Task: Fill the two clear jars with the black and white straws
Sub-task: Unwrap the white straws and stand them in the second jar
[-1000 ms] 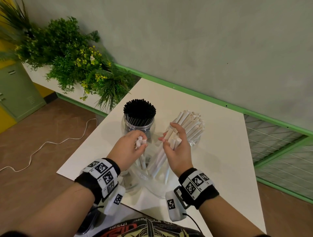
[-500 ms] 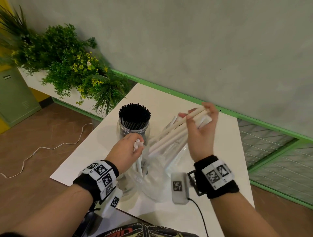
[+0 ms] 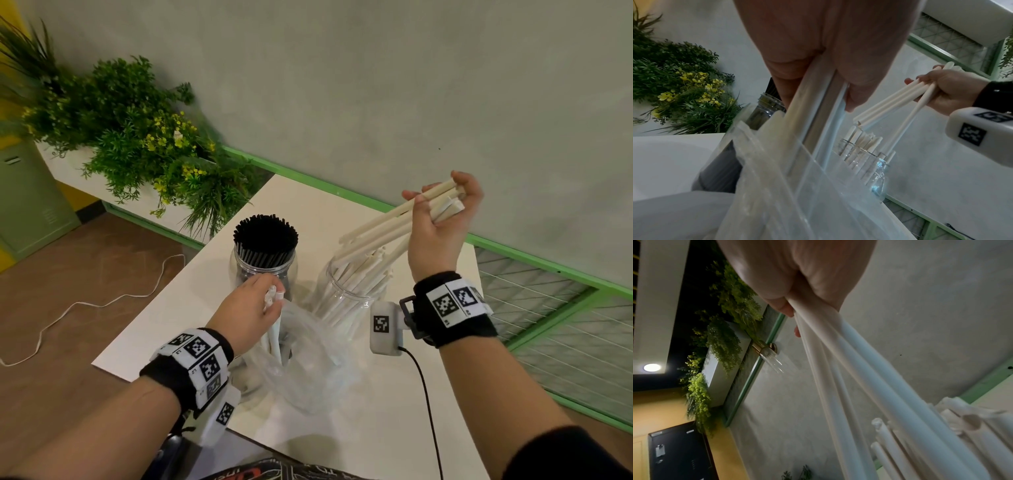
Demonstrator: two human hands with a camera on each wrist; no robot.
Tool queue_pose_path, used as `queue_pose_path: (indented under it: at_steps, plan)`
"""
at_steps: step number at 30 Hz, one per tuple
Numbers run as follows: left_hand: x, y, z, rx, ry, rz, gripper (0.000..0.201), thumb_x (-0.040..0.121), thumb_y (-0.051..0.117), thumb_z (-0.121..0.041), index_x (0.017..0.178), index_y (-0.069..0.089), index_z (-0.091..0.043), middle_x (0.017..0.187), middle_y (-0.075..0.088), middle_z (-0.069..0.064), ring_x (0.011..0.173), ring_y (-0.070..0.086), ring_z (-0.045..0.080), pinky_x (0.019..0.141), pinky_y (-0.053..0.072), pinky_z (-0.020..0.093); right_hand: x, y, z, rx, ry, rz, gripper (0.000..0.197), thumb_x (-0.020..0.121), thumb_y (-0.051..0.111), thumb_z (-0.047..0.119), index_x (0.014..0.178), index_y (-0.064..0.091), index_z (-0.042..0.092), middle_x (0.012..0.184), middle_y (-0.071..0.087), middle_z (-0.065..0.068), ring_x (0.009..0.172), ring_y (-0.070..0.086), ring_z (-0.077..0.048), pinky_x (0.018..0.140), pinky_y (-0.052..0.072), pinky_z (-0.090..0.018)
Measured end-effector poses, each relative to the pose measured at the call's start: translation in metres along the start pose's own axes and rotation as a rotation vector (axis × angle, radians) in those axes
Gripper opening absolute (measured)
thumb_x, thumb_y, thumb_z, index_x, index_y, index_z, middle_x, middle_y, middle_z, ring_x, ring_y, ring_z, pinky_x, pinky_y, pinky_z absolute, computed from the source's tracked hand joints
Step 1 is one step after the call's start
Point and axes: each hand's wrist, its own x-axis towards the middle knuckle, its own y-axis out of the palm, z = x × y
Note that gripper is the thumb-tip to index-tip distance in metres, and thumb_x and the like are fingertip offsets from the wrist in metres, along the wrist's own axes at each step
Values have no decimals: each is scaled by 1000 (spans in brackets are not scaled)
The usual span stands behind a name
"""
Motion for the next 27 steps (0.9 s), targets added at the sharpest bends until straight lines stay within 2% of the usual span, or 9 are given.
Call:
queue_pose_path:
  at_steps: [7,17,20,24,27]
  plan:
    - [-3,-1,0,-25,-1,-9,8,93,54,-21,94,48,-27,98,54,-7,81,53,9,70,41,26,2,-3,-12,-47,-4,54,44,91,44,-8,117,36,26,97,51,-3,93,68,-30,91,50,-52]
    - [-4,-2,-1,-23,-13,-19,4,93,54,-22,97,52,-22,98,54,-6,81,53,11,71,42,28,-3,1,-30,-140,40,173,42,93,45,-2,121,37,29,92,57,6,93,69,-19,85,53,-32]
    - [-2,-2,-1,-25,-16,-16,5,93,54,-20,98,53,-20,98,55,-5,80,54,12,71,43,29,-4,3,-33,-133,34,183,42,93,44,-2,121,37,30,97,58,-2,94,69,-17,83,52,-26]
    - [0,-1,-1,-20,-10,-9,7,93,54,-21,99,53,-21,99,55,-6,82,53,11,72,43,29,-15,12,-46,-155,77,179,49,92,44,-1,113,38,43,100,65,-13,95,67,-13,84,50,-20]
    - [0,0,-1,-19,-15,-8,7,92,54,-21,100,53,-21,99,55,-6,80,53,10,70,41,27,-21,12,-60,-143,147,151,44,92,47,1,113,40,39,94,65,0,94,66,-9,82,48,-15]
